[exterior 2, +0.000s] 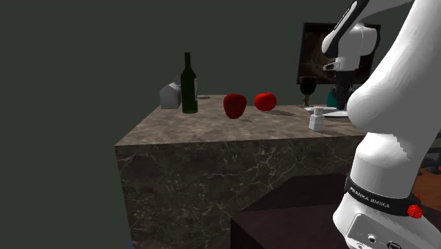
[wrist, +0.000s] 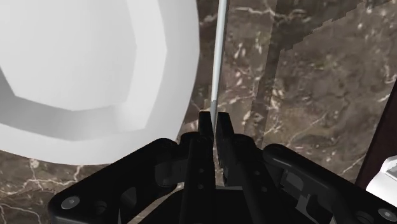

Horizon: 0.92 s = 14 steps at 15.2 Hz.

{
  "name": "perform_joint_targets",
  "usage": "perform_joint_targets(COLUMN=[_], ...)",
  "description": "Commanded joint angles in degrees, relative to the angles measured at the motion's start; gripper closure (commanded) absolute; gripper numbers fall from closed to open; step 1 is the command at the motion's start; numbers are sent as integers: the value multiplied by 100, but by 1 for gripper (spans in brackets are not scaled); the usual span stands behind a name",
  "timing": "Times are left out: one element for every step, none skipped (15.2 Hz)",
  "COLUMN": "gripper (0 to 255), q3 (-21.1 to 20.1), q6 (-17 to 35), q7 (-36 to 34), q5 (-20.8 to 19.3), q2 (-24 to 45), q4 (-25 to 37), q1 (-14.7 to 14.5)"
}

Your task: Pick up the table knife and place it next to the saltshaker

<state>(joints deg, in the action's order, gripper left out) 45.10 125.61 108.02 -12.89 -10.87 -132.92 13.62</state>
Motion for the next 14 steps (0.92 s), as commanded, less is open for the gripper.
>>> perform_joint_targets(gripper=[255,255,255,255,255,255,255,255,255,255,255,255,0,0], q3=[43,65,86,109,109,108,108,108,108,108,108,108,108,108], q6=[177,264,350,443,443,443,443,443,443,443,443,443,443,443], q7=[39,64,91,122,122,122,122,123,123,123,123,122,122,122], q5=[59,93,131,174,174,174,174,174,174,174,174,173,173,174], q2=[105,162,221,286,287,286,287,287,287,287,287,286,286,286], q4=[-86,-125,-164,-204,-204,-204,-204,-204,-204,-204,-204,-204,-204,-204], q1=[-17,-25,-34,-44,-43,-42,-42,-42,-42,-42,-42,-42,-42,-42])
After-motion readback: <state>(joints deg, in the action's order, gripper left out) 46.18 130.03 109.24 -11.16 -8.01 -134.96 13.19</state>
